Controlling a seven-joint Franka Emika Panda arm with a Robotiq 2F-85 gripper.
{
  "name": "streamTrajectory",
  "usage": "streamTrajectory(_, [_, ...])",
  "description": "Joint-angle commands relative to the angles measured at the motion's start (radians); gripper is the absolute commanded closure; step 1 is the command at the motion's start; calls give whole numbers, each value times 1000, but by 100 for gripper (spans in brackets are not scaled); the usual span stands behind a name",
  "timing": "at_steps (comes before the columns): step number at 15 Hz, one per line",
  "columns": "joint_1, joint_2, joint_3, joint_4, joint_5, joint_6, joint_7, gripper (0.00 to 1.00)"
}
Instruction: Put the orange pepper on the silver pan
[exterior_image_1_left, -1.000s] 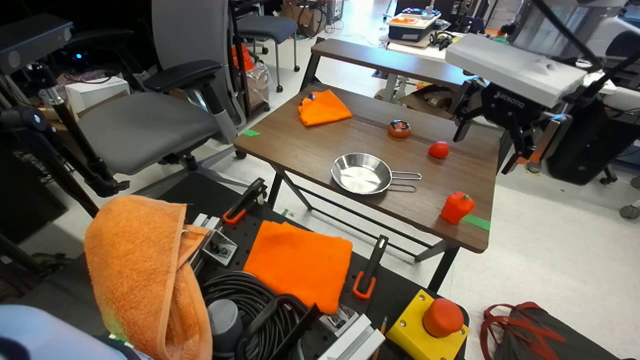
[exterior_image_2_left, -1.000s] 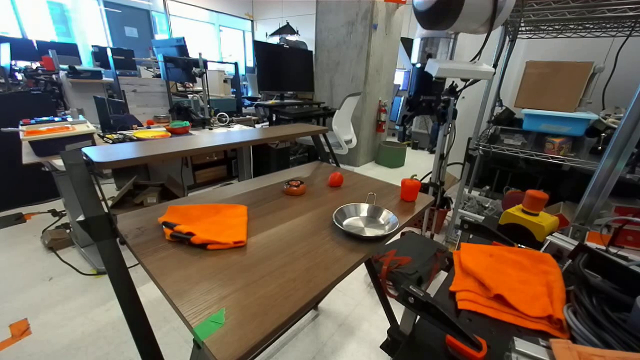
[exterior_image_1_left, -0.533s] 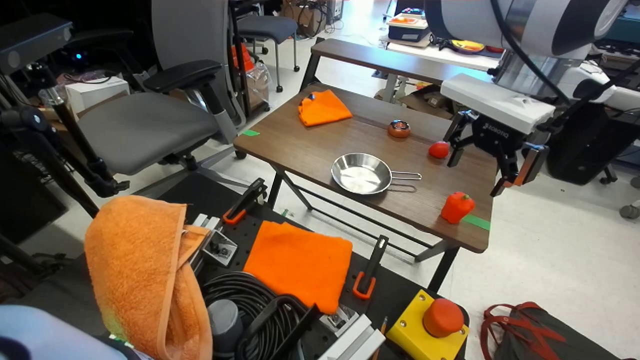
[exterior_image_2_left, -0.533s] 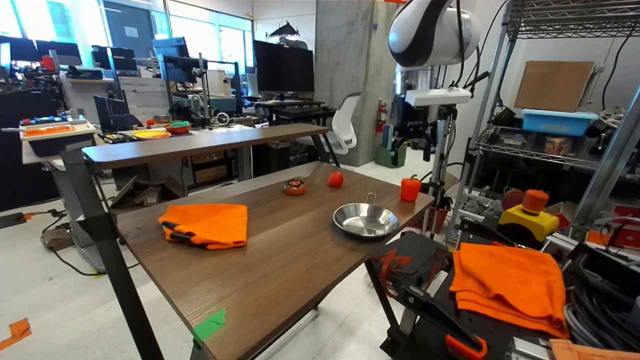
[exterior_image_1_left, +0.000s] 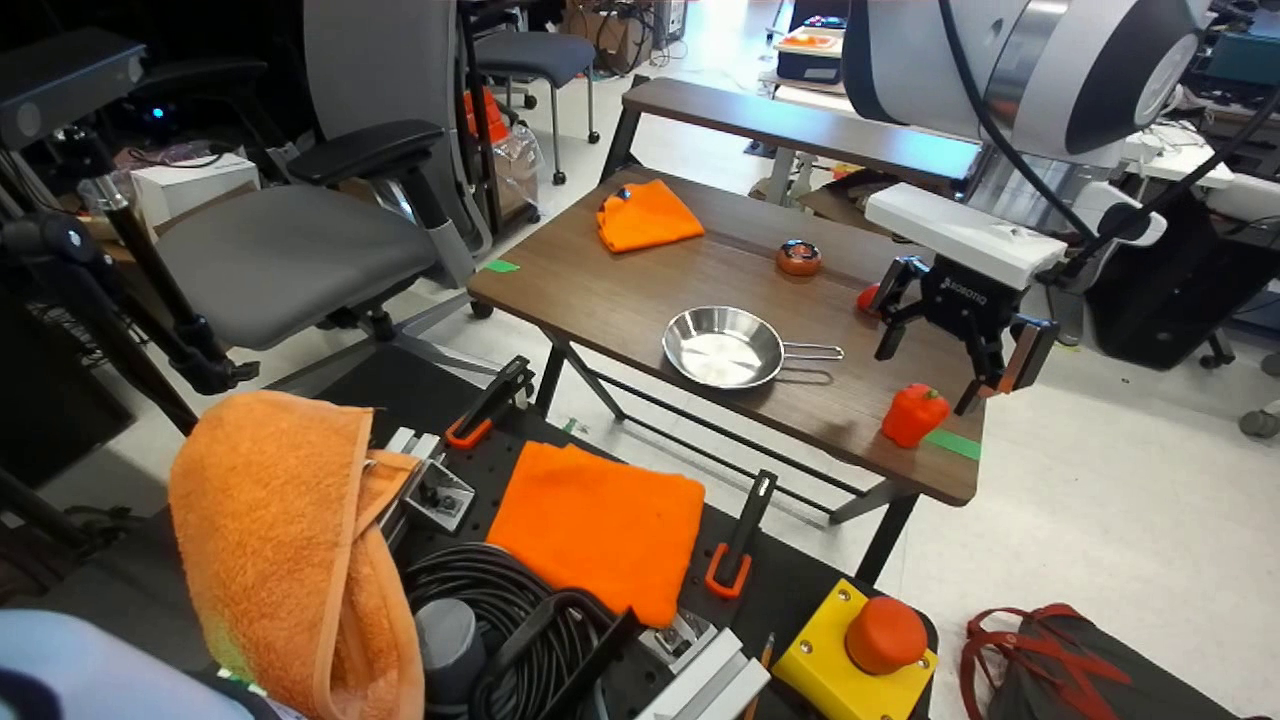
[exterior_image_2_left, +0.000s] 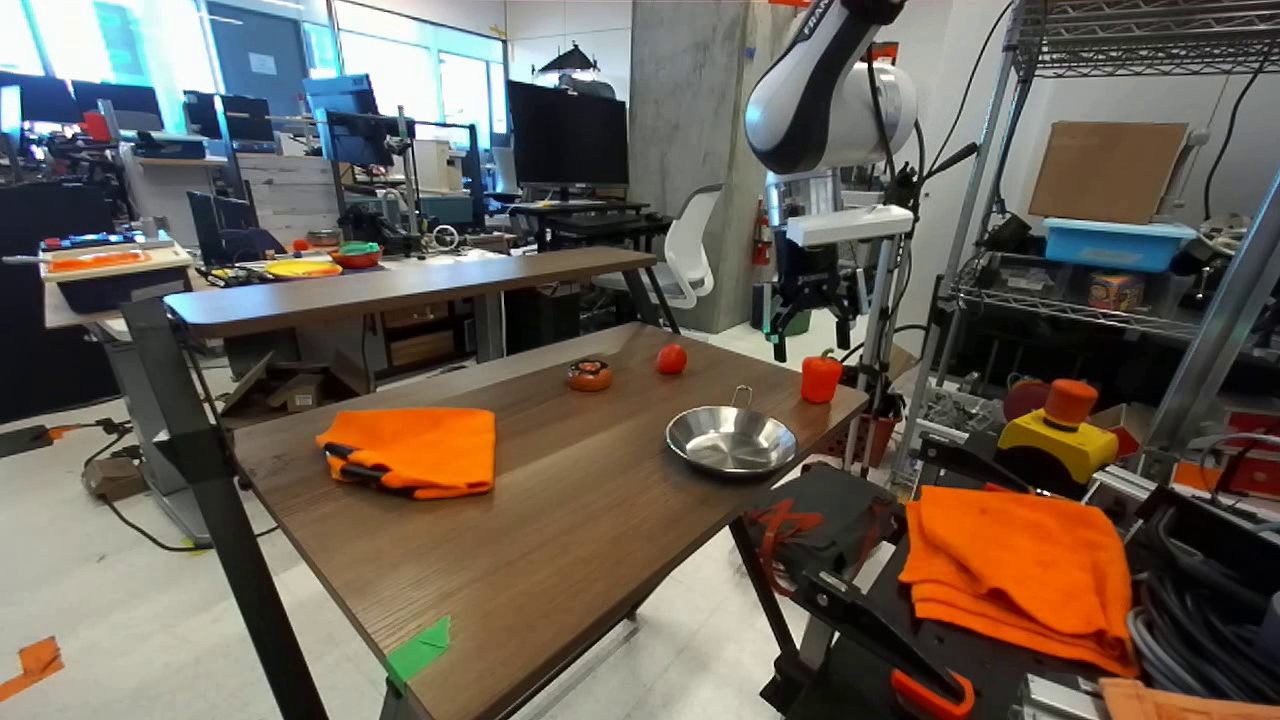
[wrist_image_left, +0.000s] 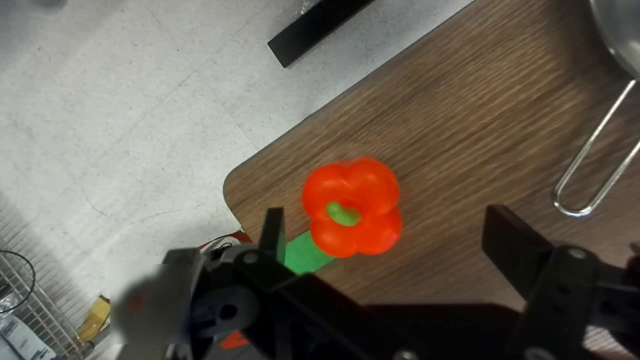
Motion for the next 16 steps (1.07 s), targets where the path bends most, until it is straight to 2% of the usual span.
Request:
streamTrajectory(1, [10,60,-8,79,-8,-48,21,0])
streamTrajectory(2, [10,69,-8,91,-7,-54,19,25])
streamTrajectory(3, [9,77,-7,103,-7,-66,18,26])
streamTrajectory(9, [6,88,-3,157,-4,-184,11,73])
streamTrajectory(10, [1,87,-1,164,1,-206,9,78])
streamTrajectory(13, [-7,30,8,143,17,-230,-7,78])
streamTrajectory(16, [23,-110,20,55,10,-182,-11,78])
